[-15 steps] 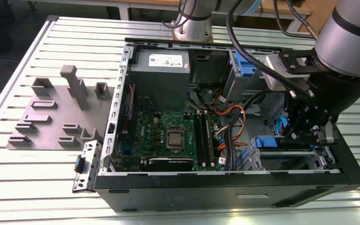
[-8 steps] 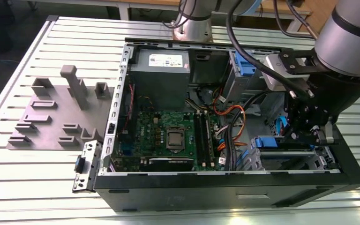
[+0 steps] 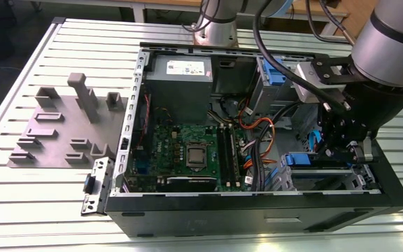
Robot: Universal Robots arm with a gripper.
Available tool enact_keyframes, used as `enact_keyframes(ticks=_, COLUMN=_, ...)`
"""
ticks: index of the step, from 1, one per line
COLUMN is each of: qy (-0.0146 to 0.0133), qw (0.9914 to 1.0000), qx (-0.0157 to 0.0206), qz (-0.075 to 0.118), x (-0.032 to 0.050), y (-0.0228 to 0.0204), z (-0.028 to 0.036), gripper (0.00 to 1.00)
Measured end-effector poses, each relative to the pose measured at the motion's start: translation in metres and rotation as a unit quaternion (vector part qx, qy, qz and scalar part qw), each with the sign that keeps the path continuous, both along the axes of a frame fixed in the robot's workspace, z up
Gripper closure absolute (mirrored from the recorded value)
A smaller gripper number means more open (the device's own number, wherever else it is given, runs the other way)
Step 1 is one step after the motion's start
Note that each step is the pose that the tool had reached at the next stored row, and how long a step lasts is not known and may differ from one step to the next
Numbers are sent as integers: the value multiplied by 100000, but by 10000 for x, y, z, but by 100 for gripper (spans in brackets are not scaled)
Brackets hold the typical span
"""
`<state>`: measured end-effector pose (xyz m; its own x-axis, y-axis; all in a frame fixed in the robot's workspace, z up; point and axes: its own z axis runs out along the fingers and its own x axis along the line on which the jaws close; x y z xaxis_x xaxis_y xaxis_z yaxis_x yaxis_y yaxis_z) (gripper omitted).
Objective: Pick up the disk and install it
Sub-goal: 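Insert the second disk wire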
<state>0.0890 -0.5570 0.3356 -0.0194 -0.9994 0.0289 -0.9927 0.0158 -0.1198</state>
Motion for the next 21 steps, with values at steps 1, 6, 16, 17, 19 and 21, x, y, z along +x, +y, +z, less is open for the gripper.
enact_keyframes(ticks=1, qy=-3, qw=100000, qx=9, qz=-2, x=0, y=0, z=1, gripper=84)
enact_keyframes(ticks=6, qy=-6, qw=100000, qx=233, qz=3, x=0, y=2, z=3, gripper=84)
enact_keyframes(ticks=16, qy=-3, qw=100000, qx=291, qz=16, x=21, y=6, z=2, gripper=84)
enact_keyframes(ticks=17, qy=-3, qw=100000, qx=290, qz=13, x=23, y=5, z=2, gripper=84)
enact_keyframes(ticks=19, qy=-3, qw=100000, qx=286, qz=-21, x=23, y=5, z=2, gripper=84)
enact_keyframes(ticks=21, qy=-6, qw=100000, qx=280, qz=-109, x=24, y=5, z=1, gripper=84)
